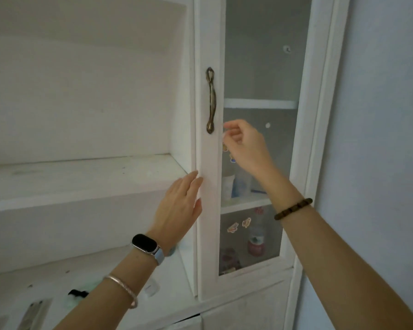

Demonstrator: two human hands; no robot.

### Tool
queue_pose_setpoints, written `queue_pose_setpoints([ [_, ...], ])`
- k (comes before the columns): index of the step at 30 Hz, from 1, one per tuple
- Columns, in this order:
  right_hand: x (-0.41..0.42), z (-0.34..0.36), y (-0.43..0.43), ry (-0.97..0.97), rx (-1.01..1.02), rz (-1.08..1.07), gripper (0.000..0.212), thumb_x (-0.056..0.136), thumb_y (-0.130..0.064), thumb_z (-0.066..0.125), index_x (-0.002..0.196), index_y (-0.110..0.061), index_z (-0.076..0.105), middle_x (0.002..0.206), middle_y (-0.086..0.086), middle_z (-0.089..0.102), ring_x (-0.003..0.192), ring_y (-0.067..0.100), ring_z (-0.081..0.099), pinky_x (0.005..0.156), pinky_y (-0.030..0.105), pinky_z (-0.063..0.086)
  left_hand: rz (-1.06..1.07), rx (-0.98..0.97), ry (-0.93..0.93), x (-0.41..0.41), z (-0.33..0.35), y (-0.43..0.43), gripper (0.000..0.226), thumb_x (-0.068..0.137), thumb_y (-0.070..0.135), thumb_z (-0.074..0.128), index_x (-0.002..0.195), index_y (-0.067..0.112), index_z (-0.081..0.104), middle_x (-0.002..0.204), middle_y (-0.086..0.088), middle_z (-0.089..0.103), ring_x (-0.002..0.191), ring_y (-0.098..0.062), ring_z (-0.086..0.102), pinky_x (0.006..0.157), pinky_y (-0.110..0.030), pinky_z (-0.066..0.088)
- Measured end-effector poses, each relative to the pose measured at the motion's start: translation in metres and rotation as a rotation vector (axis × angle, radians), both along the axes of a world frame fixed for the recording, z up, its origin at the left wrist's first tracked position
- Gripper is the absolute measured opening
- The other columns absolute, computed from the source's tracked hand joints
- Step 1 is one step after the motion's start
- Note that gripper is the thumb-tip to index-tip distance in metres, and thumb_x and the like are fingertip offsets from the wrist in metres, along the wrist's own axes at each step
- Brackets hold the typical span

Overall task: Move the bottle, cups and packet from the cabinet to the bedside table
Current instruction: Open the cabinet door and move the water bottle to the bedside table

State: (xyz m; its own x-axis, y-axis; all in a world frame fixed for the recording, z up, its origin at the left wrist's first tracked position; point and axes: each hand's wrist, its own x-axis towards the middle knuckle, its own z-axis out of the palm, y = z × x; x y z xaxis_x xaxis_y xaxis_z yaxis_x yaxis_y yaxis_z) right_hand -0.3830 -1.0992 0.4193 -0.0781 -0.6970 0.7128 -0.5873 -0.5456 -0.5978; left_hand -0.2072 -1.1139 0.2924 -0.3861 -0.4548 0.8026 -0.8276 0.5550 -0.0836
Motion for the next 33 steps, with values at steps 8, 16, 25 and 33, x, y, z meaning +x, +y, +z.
queue_pose_setpoints([
  [8,0.027,0.036,-0.022,-0.139,-0.026,0.072,0.029,0.095,-0.011,0.055,0.123,-0.007,0.058,0.096,-0.007,0.057,0.077,-0.006,0.053,0.061,-0.005,0.039,0.102,-0.004,-0.204,-0.003,-0.001,-0.02,0.066,0.091,0.032,0.052,0.146,0.006,0.029,0.156,-0.009,0.024,0.143,-0.023,0.024,0.115,-0.046,0.026],
  [16,0.03,0.049,-0.02,-0.187,0.002,0.063,0.028,0.093,-0.01,0.055,0.121,-0.008,0.057,0.091,-0.008,0.056,0.078,0.001,0.053,0.06,-0.003,0.041,0.12,0.02,-0.241,-0.001,0.001,-0.02,0.068,0.092,0.033,0.051,0.148,0.006,0.023,0.157,-0.009,0.018,0.144,-0.023,0.022,0.114,-0.047,0.026],
  [25,0.033,0.05,-0.003,-0.206,0.016,0.054,0.026,0.089,-0.01,0.061,0.114,-0.01,0.055,0.086,-0.007,0.056,0.076,0.006,0.055,0.066,0.013,0.048,0.082,0.017,-0.289,0.001,0.004,-0.012,0.071,0.091,0.031,0.054,0.149,0.008,0.019,0.158,-0.008,0.016,0.144,-0.025,0.021,0.114,-0.048,0.026],
  [33,-0.005,0.039,0.072,-0.271,-0.079,0.024,0.041,0.084,-0.026,0.073,0.116,-0.016,0.05,0.096,-0.006,0.06,0.08,0.002,0.058,0.064,0.008,0.049,-0.173,-0.092,-0.324,-0.018,0.002,0.038,0.06,0.098,0.022,0.041,0.151,0.01,0.014,0.159,-0.005,0.011,0.147,-0.018,0.006,0.119,-0.043,0.014],
])
